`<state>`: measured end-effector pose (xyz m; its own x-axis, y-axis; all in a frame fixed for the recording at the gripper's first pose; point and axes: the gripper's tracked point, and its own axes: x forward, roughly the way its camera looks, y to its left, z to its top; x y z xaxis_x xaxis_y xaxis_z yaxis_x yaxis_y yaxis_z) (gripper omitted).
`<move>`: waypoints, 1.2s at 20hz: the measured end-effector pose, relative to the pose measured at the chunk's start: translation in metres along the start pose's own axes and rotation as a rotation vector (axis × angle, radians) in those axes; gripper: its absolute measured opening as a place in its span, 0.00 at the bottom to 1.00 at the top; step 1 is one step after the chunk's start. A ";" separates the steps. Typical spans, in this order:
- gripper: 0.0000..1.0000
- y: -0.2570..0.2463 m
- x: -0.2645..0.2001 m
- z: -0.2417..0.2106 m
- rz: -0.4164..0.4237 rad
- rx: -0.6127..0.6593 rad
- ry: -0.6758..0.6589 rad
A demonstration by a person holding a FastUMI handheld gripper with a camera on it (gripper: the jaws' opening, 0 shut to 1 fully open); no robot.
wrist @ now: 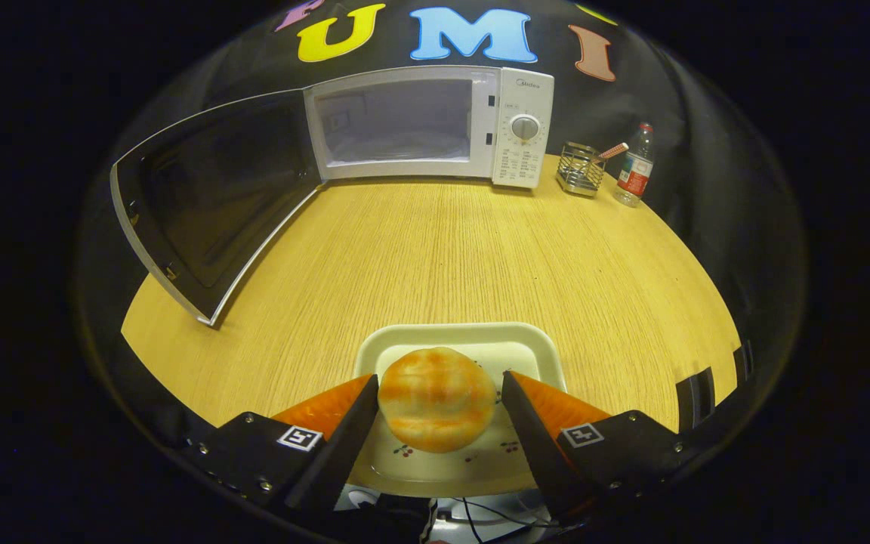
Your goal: Open the microwave, put the food inside, and close the microwave door.
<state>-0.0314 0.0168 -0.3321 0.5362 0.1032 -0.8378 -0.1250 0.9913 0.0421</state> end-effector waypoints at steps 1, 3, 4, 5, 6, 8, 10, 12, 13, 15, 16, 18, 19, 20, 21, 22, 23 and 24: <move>0.99 0.003 0.002 -0.002 0.018 0.011 0.011; 0.90 0.003 0.003 0.001 0.032 0.025 0.015; 0.88 0.003 0.002 0.002 0.039 0.025 0.016; 0.82 0.003 0.000 0.003 0.046 0.025 0.013; 0.82 0.003 -0.002 0.008 0.049 0.032 -0.003; 0.75 0.005 -0.005 0.023 0.076 0.064 -0.035; 0.74 0.009 -0.009 0.046 0.100 0.090 -0.079; 0.74 0.014 -0.012 0.073 0.129 0.112 -0.132; 0.74 0.016 -0.014 0.085 0.143 0.120 -0.157; 0.74 0.023 -0.014 0.116 0.174 0.140 -0.211; 0.74 0.027 -0.013 0.130 0.187 0.150 -0.234; 0.74 0.034 -0.009 0.156 0.213 0.172 -0.275; 0.74 0.038 -0.006 0.168 0.224 0.181 -0.292; 0.74 0.041 -0.003 0.180 0.235 0.185 -0.307; 0.74 0.045 0.000 0.190 0.244 0.190 -0.322; 0.74 0.048 0.003 0.200 0.253 0.192 -0.334; 0.74 0.051 0.007 0.210 0.262 0.195 -0.346; 0.74 0.055 0.014 0.220 0.273 0.201 -0.355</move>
<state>0.1530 0.0905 -0.2213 0.7620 0.3481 -0.5460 -0.1555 0.9169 0.3676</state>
